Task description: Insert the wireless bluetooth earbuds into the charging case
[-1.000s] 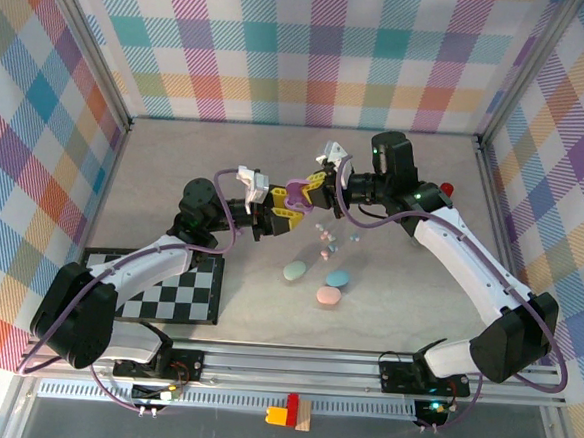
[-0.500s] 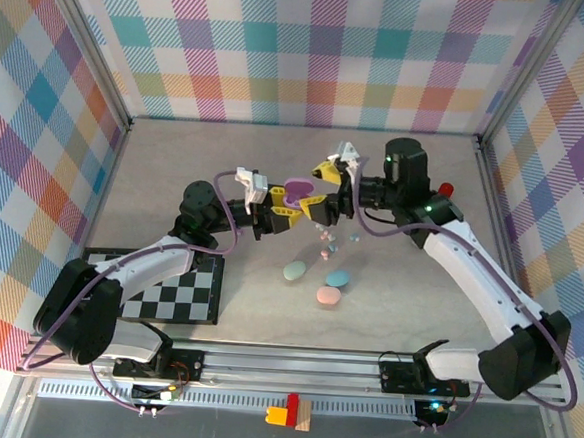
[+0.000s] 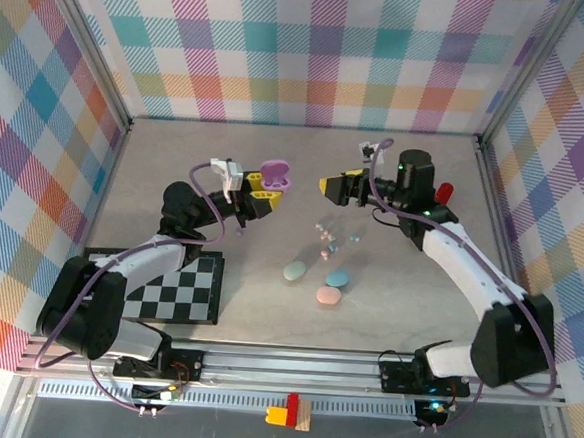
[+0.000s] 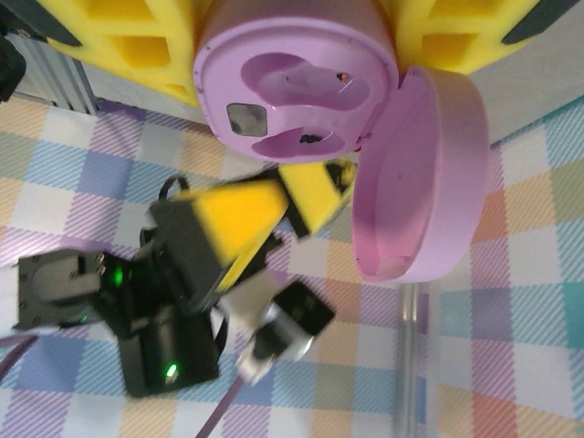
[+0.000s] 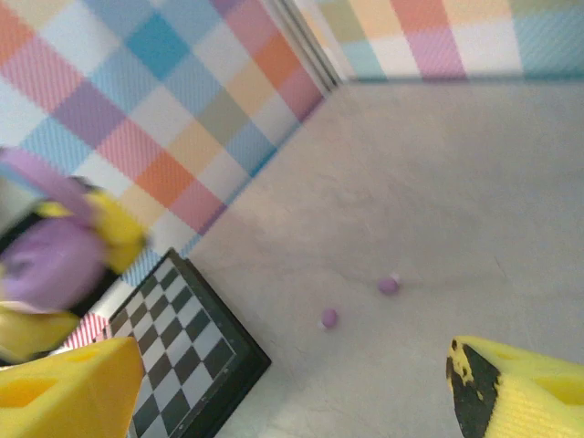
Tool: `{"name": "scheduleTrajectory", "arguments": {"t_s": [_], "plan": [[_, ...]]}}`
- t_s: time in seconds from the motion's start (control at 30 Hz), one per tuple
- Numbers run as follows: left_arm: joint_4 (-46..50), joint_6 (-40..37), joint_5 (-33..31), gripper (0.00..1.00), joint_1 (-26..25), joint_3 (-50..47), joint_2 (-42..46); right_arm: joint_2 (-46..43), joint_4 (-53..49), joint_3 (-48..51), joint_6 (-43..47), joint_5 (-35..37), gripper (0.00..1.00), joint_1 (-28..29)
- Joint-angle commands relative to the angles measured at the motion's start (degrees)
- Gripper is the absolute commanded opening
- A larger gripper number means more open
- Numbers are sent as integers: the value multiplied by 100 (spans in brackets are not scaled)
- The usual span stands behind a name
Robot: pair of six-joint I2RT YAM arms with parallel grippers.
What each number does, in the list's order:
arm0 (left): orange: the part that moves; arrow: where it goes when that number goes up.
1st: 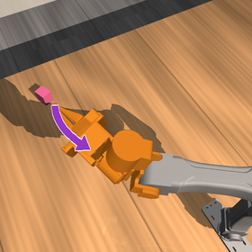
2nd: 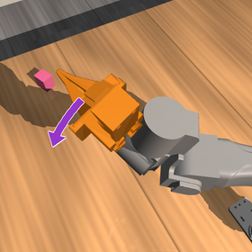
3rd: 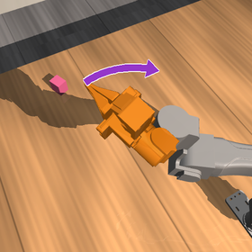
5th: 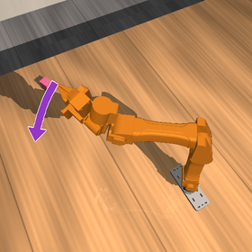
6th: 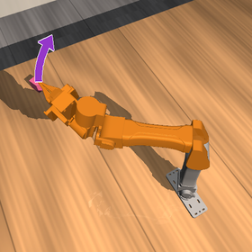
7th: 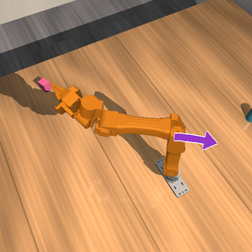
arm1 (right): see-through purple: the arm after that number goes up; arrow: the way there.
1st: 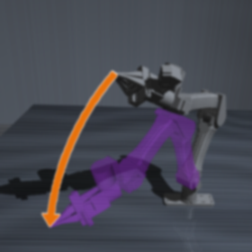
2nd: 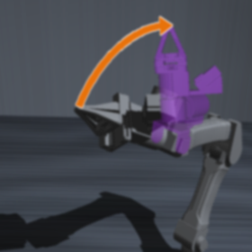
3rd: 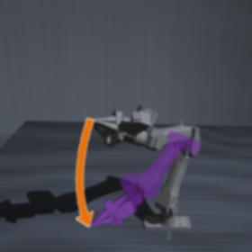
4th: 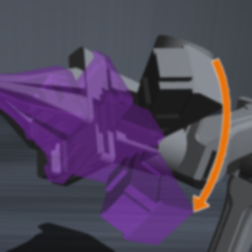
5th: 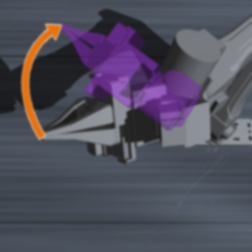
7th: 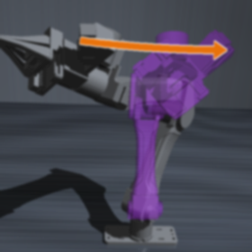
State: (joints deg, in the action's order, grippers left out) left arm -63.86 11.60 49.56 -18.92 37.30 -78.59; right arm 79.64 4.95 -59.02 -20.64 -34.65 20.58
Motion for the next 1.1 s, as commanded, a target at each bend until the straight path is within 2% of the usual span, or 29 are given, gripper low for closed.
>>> {"name": "scheduleTrajectory", "arguments": {"t_s": [0.0,0.13,0.23,0.37,0.5,0.63,0.93,1.07], "plan": [[-442,124,-143,35,166,-81,377,577,-73,-98,-531,472,85,219],[-181,26,-190,35,282,-65,616,1485,-528,-628,-944,838,81,634],[-3,-60,-245,35,374,-91,774,2120,-382,-872,-1389,855,77,954],[65,-22,-217,35,525,-74,920,2834,-491,-1413,-1497,975,62,1322],[225,-25,-201,35,608,-33,1048,3424,-471,-1814,-2181,1162,53,1519],[272,-32,-202,35,626,-2,1081,3999,-299,-2159,-2780,1358,51,1742],[251,20,-131,35,631,-10,1114,4953,-1037,-3506,-2447,1580,51,1836],[212,27,-122,35,630,-12,1110,5375,-1531,-4134,-2308,1694,47,1836]]}}
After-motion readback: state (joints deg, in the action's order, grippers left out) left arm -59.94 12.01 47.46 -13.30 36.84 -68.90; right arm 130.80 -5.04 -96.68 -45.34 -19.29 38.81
